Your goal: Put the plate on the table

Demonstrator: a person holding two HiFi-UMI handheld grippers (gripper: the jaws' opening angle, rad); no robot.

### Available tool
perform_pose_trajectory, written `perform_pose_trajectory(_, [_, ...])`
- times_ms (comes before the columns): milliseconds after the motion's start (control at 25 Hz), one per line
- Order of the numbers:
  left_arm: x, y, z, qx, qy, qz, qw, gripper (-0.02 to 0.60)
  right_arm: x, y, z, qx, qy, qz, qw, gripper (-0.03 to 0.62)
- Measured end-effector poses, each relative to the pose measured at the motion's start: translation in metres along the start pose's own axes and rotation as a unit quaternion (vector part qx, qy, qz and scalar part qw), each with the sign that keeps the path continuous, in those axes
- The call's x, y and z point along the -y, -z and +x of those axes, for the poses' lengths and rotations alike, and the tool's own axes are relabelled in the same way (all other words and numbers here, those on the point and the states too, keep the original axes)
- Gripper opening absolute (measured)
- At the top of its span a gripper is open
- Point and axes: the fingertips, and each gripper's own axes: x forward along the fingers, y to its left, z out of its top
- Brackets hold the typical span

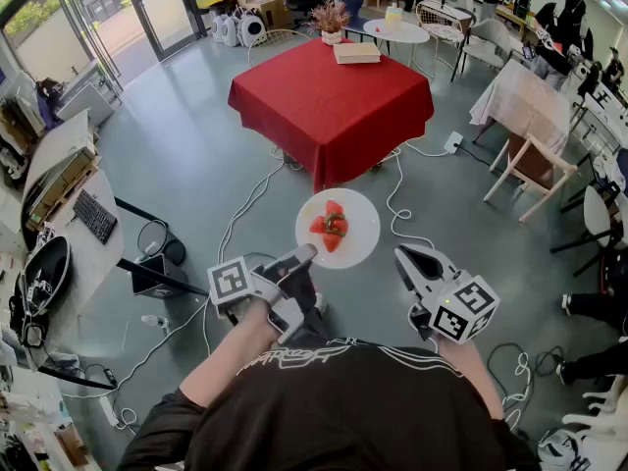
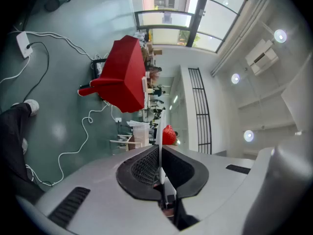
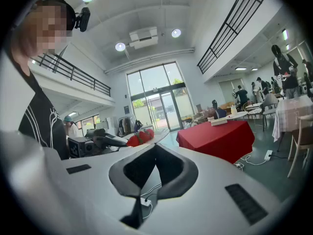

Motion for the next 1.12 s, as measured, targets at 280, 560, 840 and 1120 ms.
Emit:
perform_pose_trajectory(280, [0.003, 0.008, 0.005, -0.004, 0.001, -0.003, 1.0, 0.018, 0.006, -0.001, -0.01, 0.005, 0.001, 0.016, 1.0, 0.008])
perform_pose_trajectory(560, [-0.007, 0.008, 0.013, -0.009, -0.003, -0.011, 0.9999, 0.018, 0.015, 0.005, -0.009, 0.005, 0.009, 0.024, 1.0, 0.008])
perform_pose_trajectory(840, [-0.013, -0.005, 0.03, -0.011, -0.004, -0.016, 0.9998, 0.018, 0.034, 0.008, 0.005, -0.007, 0.014, 0.032, 0.999, 0.008])
perform_pose_trajectory(1120, [-0.026, -0.043, 0.059, -0.015, -0.007, -0.019, 0.9997, 0.018, 0.069, 0.018, 0.04, -0.023, 0.025, 0.048, 0.998, 0.008])
